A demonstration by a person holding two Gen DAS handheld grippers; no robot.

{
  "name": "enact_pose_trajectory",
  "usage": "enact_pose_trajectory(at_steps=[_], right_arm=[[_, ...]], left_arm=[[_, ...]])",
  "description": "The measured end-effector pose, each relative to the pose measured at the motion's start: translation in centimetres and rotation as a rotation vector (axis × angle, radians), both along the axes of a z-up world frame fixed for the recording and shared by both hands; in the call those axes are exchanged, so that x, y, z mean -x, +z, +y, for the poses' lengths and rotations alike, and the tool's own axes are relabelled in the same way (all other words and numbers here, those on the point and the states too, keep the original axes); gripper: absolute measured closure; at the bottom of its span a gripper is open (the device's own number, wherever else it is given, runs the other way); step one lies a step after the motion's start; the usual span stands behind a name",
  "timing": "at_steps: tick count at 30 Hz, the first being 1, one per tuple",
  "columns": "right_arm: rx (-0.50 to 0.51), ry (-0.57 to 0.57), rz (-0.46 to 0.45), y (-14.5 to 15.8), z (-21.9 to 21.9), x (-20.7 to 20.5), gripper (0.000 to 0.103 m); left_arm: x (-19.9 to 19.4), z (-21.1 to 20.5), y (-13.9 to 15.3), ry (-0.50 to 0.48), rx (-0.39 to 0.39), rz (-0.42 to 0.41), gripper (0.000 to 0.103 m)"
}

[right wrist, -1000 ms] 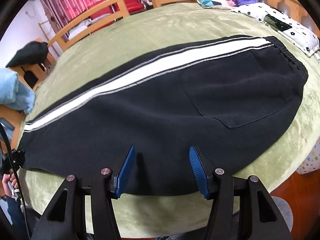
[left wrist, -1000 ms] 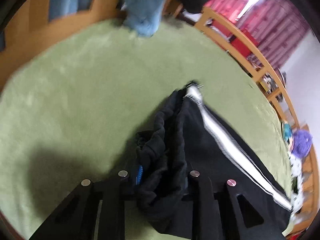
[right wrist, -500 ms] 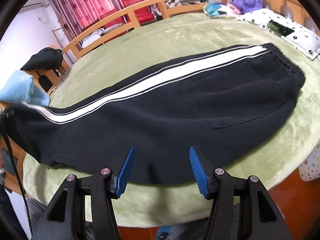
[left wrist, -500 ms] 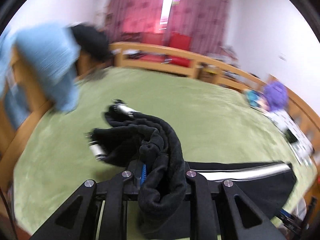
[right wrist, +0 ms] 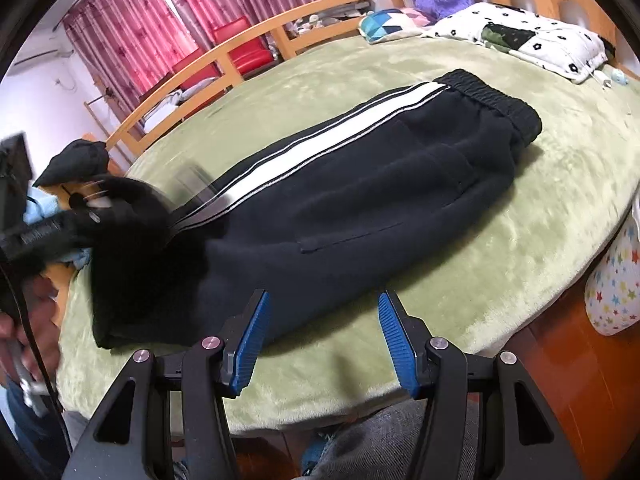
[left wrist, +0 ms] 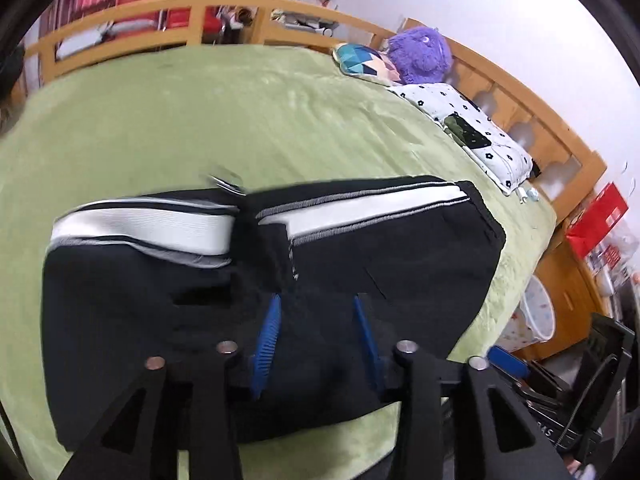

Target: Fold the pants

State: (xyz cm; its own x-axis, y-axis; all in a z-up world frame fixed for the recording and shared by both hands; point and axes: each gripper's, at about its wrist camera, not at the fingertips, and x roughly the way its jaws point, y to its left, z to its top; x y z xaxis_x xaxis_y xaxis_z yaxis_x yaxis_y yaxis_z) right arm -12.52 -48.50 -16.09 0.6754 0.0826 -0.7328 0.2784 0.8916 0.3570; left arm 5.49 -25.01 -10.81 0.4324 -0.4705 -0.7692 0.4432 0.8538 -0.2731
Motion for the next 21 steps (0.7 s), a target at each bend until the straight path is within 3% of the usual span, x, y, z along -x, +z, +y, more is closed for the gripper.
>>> enact_pose_trajectory(at_steps=[2,5,8,12,16,17,19,21], right_arm=[[0.003,0.039,-0.002,-0.1,0.6,-0.7,0.047],[-0.013,0.091,-0.013,-0.3,1.5,-2.2,0.047],[-0.072,0.156,-0.041,-0.4,3.1,-4.8,0.047],[-0.150,0.266,-0.050,-1.2,7.0,-9.4,0.047],[-0.201,0.308,-0.015,-2.8,9.9,-12.9,0.048],[-0.176,0.300,-0.011,-3.2,10.6,-13.6,0.050],[-0.101,0.312,0.013,-3.6,12.0,-14.5,0.086],[-0.004,0.346,0.003,-3.3,13.3,-14.6,0.089]], left_arm=[[0.3,2.1,0.4,0.035,0.019,-0.021,0.038],[0.4,6.2,1.1,0.131,0.003,-0.051,0.034],[0.2,10.2,0.2,0.254,-0.067,-0.039,0.032],[0.7,14.9,-2.4,0.378,-0.148,0.009,0.032],[0.8,17.6,-5.0,0.450,-0.147,0.088,0.032],[1.0,18.1,-5.6,0.460,-0.142,0.111,0.032],[1.0,18.7,-6.3,0.468,-0.131,0.131,0.032],[1.1,19.0,-6.6,0.467,-0.119,0.139,0.032]])
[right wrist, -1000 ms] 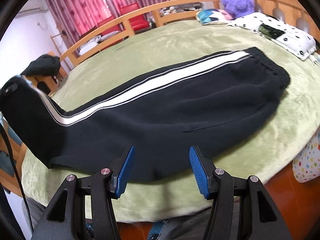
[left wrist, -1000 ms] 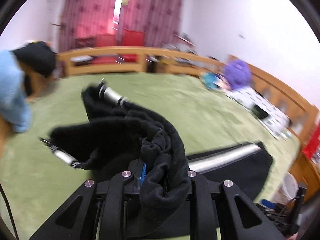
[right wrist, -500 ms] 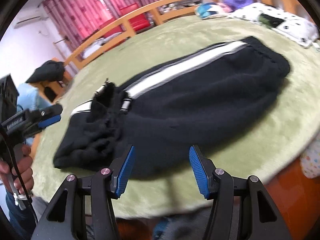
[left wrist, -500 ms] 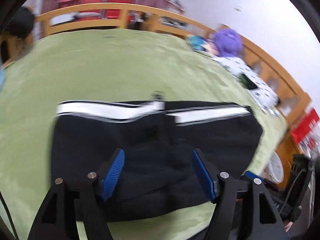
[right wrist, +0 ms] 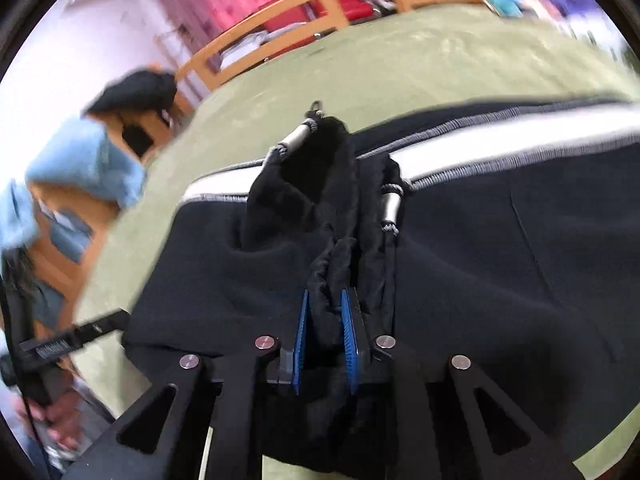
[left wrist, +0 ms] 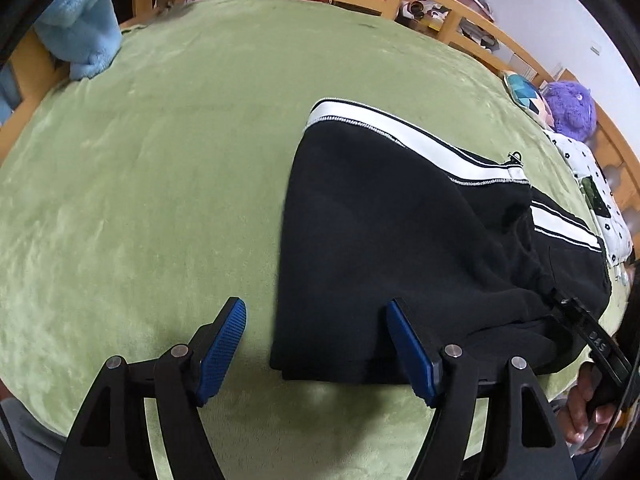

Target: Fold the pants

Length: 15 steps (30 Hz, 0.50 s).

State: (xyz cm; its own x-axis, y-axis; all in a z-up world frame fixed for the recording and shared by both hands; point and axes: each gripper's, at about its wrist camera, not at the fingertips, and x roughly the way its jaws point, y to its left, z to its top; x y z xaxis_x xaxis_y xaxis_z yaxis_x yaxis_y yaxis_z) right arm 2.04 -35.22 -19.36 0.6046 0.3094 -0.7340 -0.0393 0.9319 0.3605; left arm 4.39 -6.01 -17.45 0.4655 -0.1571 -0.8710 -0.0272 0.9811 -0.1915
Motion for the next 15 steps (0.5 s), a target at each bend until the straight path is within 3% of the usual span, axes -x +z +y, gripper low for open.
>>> enact_pose_trajectory(at_steps=[2,6,9,12,14,15], right_arm=[[0.036,0.009,-0.051,1.4,0.4,0.7,0.090],[-0.105,0.031,-0.125,5.2,-1.0,4.2,0.091],[-0.085,0.062,-0.035,3.0,-0.2,4.8,0.090],[-0.052,0.072,0.116,-0.5,0.0,4.1,0.086],[-0.055,0.093,0.106,-0.6,-0.1,4.2,0.084],[-0.055,0.100,0.086,0.2,-0.2,4.2,0.075]], left_arm=[[0.1,0.0,0.1,-0.006,0.007,-0.009,0.032],[0.3,0.3,0.8,-0.041,0.069,-0.042,0.032],[-0.2,0.2,0.4,-0.058,0.120,-0.041,0.032],[-1.2,-0.1,-0.9,-0.051,0.082,0.002,0.032],[-1.7,-0.5,-2.4,-0.061,0.035,0.050,0.031],[-1.8,-0.7,-3.2,-0.069,0.008,0.071,0.030]])
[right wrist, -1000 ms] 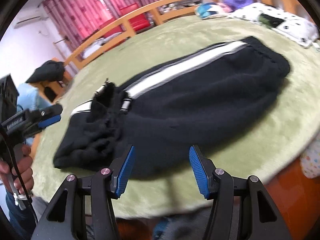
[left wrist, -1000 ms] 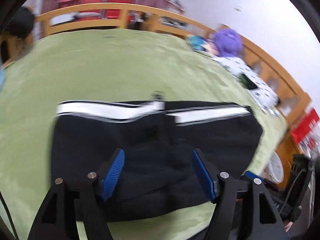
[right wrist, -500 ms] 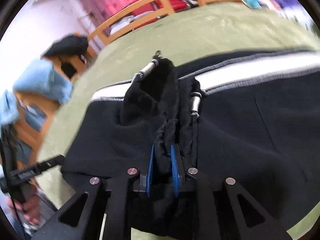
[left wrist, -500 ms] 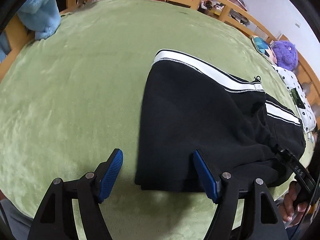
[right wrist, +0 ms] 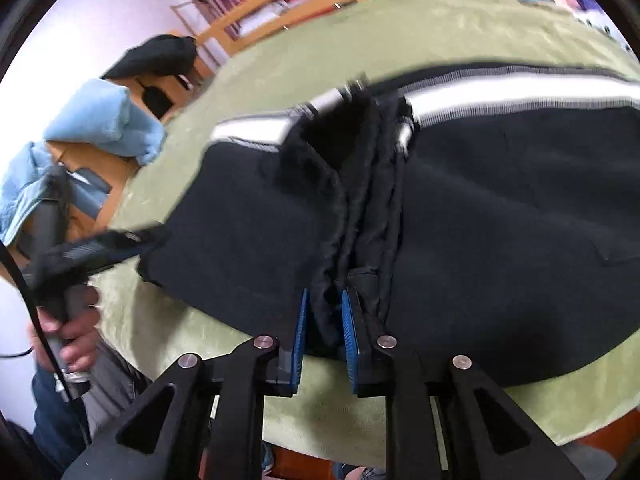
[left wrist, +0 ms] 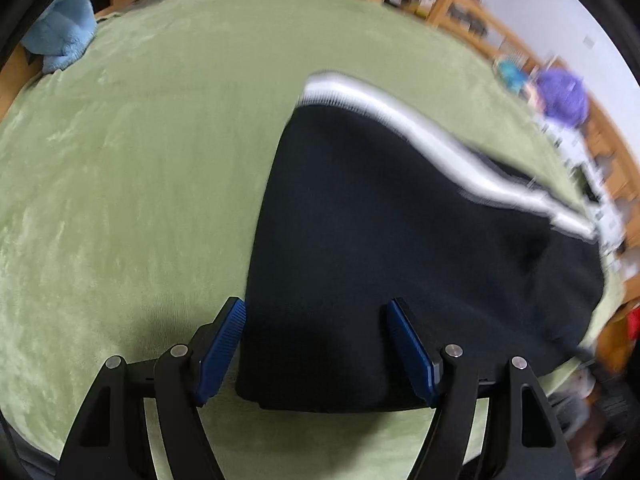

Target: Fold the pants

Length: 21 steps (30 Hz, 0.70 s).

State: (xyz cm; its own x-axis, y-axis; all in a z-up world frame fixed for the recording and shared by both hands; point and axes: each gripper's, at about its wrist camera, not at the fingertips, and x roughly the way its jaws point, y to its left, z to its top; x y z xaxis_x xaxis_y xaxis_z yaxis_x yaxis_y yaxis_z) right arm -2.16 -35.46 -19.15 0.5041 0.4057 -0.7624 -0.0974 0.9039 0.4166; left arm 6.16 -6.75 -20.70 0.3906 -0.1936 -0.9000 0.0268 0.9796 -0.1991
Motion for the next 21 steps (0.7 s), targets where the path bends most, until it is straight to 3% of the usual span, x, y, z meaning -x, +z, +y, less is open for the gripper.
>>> enact_pose_trajectory(at_steps=[1,3,5,9,11,12,13,15,17,19,21], right_arm=[[0.003,-0.002,-0.029,1.0,-0.3,-0.2,0.057],[0.015,-0.027,-0.108,3.0,-1.0,-1.2,0.036],[0.024,-0.031,-0.140,3.9,-1.2,-3.3,0.031],[0.003,-0.054,-0.060,2.1,-1.0,-9.7,0.031],[0.011,-0.067,-0.038,1.2,-0.2,-11.4,0.043],[0.025,-0.076,-0.052,0.9,0.4,-11.8,0.074],[0.034,-0.056,-0.064,0.8,1.0,-12.2,0.096],[0.068,-0.007,-0.120,1.3,1.8,-12.6,0.097],[0.119,-0.070,-0.208,3.0,0.7,-12.2,0.097],[0.055,-0.111,-0.152,3.1,-1.8,-12.9,0.097],[0.067,-0.131,-0.050,1.3,-3.3,-14.3,0.095]], left_arm=[[0.1,-0.2,-0.4,-0.007,-0.005,0.003,0.029],[0.4,0.2,-0.6,0.001,0.034,-0.003,0.029],[0.5,0.9,-0.7,0.015,0.091,0.011,0.030],[0.9,2.2,-0.9,0.033,0.186,0.036,0.030],[1.1,2.4,-1.0,0.035,0.197,0.039,0.030],[1.1,2.4,-1.0,0.031,0.197,0.040,0.030],[1.2,2.3,-0.9,0.029,0.199,0.039,0.030],[1.2,2.5,-0.4,0.018,0.216,0.015,0.030],[1.2,2.4,0.1,0.002,0.219,-0.008,0.030],[1.0,2.2,0.1,-0.010,0.211,0.000,0.030],[0.6,1.8,0.0,-0.021,0.200,0.005,0.030]])
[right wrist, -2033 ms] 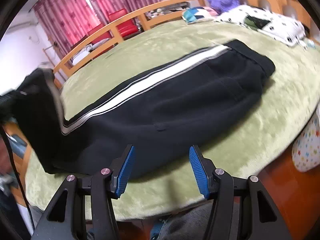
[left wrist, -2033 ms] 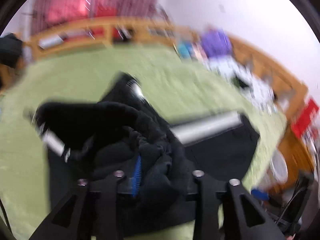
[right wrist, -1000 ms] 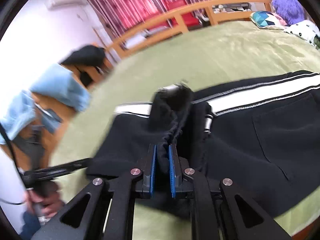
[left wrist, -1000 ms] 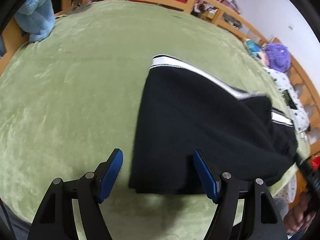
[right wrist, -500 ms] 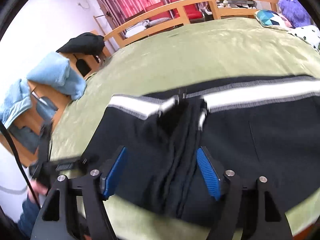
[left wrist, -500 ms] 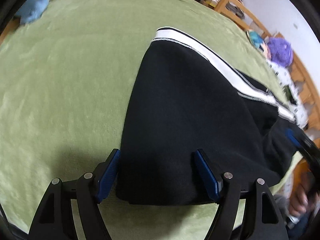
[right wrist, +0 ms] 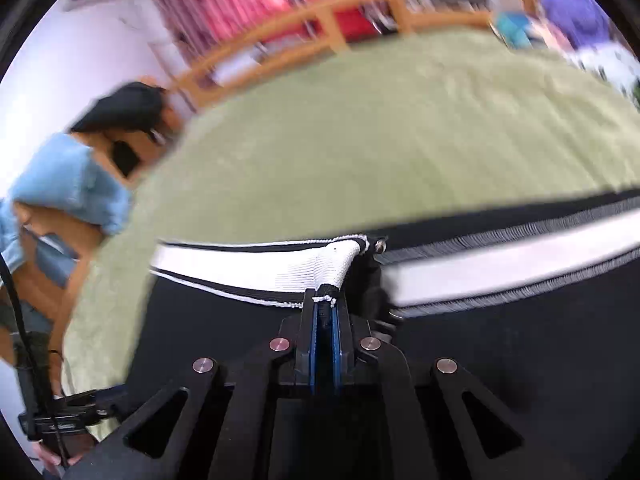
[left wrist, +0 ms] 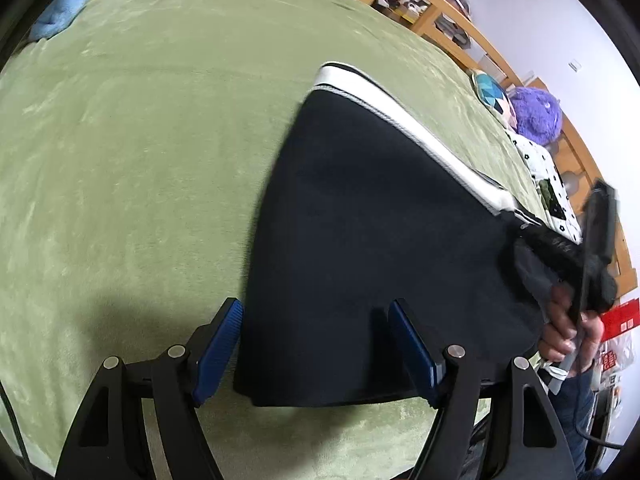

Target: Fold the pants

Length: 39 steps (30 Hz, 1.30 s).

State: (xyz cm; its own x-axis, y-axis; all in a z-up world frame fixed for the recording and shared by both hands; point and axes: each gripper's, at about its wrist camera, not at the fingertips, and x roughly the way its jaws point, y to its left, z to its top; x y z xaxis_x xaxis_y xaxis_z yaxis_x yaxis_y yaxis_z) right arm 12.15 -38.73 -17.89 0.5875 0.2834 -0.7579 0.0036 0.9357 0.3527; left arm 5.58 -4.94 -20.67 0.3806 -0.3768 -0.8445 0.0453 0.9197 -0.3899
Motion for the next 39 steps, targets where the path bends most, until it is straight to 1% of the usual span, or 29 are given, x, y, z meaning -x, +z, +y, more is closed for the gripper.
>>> enact_pose_trajectory(at_steps=[1,2,3,5,6,7,8,9,10,11,12,13,14,16,17,18,20,21,22,23,24,26,27,28,31,33,35,37,39], right_arm=[[0.007,0.016,0.052,-1.2,0.1,-0.4,0.093],[0.017,0.025,0.063,-1.7,0.4,-0.4,0.093],[0.036,0.038,0.057,-1.8,0.6,-0.1,0.088],[0.046,0.054,0.042,-1.2,0.7,0.7,0.071],[0.034,0.041,0.039,-1.0,0.5,1.3,0.044],[0.027,0.025,0.037,-1.3,0.2,1.7,0.028],[0.024,0.032,0.047,-1.8,0.3,1.8,0.028],[0.032,0.046,0.078,-2.6,0.9,1.3,0.036],[0.035,0.049,0.118,-3.7,1.2,0.8,0.047],[0.025,0.049,0.135,-4.4,1.2,0.7,0.051],[0.015,0.047,0.113,-4.6,1.2,0.4,0.079],[0.006,0.059,0.087,-4.1,1.3,0.3,0.089],[-0.003,0.074,0.071,-3.4,1.2,0.3,0.089],[-0.038,0.095,-0.007,-1.1,0.5,0.5,0.089],[-0.047,0.094,-0.027,-0.2,0.0,0.2,0.089],[-0.036,0.087,-0.014,-0.2,-0.1,-0.4,0.089],[0.017,0.102,0.046,-1.6,0.4,-1.4,0.082],[0.067,0.115,0.101,-2.9,0.8,-1.7,0.072],[0.099,0.119,0.143,-4.1,0.9,-1.8,0.069],[0.085,0.123,0.137,-4.3,0.2,-1.4,0.067],[0.069,0.120,0.127,-3.8,-0.5,-0.5,0.060],[0.085,0.090,0.105,-2.5,-2.2,1.6,0.058],[0.081,0.078,0.079,-1.8,-3.2,2.7,0.053],[0.088,0.044,0.053,-1.0,-4.6,4.2,0.053],[0.192,-0.133,0.002,0.8,-9.5,8.8,0.052],[0.215,-0.286,0.010,1.1,-14.2,12.2,0.048],[0.164,-0.389,0.055,0.2,-18.0,14.5,0.048],[0.064,-0.486,0.106,-1.8,-21.6,16.4,0.048],[-0.017,-0.508,0.087,-3.0,-23.2,17.1,0.048]], left_arm=[[-0.1,-0.2,-0.2,-0.004,-0.017,0.005,0.030],[-0.2,-0.2,-0.1,-0.007,-0.022,0.008,0.030],[-0.3,-0.1,-0.1,-0.007,-0.016,0.009,0.030],[-0.4,0.5,0.0,0.006,0.005,0.004,0.030],[-0.4,0.9,-0.2,0.019,0.018,0.002,0.030],[-0.6,1.0,-0.4,0.025,0.027,0.007,0.030],[-0.7,1.1,-0.7,0.028,0.040,0.015,0.031],[-1.0,1.2,-1.0,0.028,0.058,0.028,0.031],[-1.1,1.2,-1.2,0.028,0.069,0.031,0.031],[-0.9,1.1,-1.3,0.029,0.076,0.032,0.031],[-1.0,1.1,-1.2,0.030,0.078,0.036,0.031],[-0.9,1.1,-0.9,0.029,0.084,0.033,0.031],[-0.7,1.1,-0.6,0.028,0.097,0.022,0.031],[-0.4,1.2,0.0,0.026,0.113,-0.007,0.031],[-0.4,1.0,0.1,0.023,0.111,-0.014,0.031],[-0.4,0.9,0.0,0.017,0.101,-0.011,0.031],[-0.5,0.7,-0.4,0.023,0.093,0.000,0.031],[-0.7,0.7,-0.6,0.024,0.099,0.005,0.031],[-0.9,0.6,-0.7,0.022,0.099,0.006,0.031],[-1.2,0.6,-0.6,0.023,0.091,0.001,0.031],[-1.6,0.7,-0.5,0.026,0.078,-0.011,0.031],[-3.2,0.9,0.1,0.034,0.074,-0.037,0.031],[-4.0,1.0,0.3,0.021,0.084,-0.044,0.031],[-4.9,0.7,0.3,0.007,0.089,-0.048,0.031],[-7.3,-0.4,-0.5,-0.024,0.065,-0.017,0.033],[-7.9,-0.5,-1.6,-0.008,0.069,0.016,0.036],[-8.0,-0.3,-2.3,0.016,0.105,0.019,0.039],[-8.3,-0.7,-2.2,0.008,0.114,0.004,0.039],[-8.7,-1.2,-2.2,0.000,0.104,0.003,0.043]])
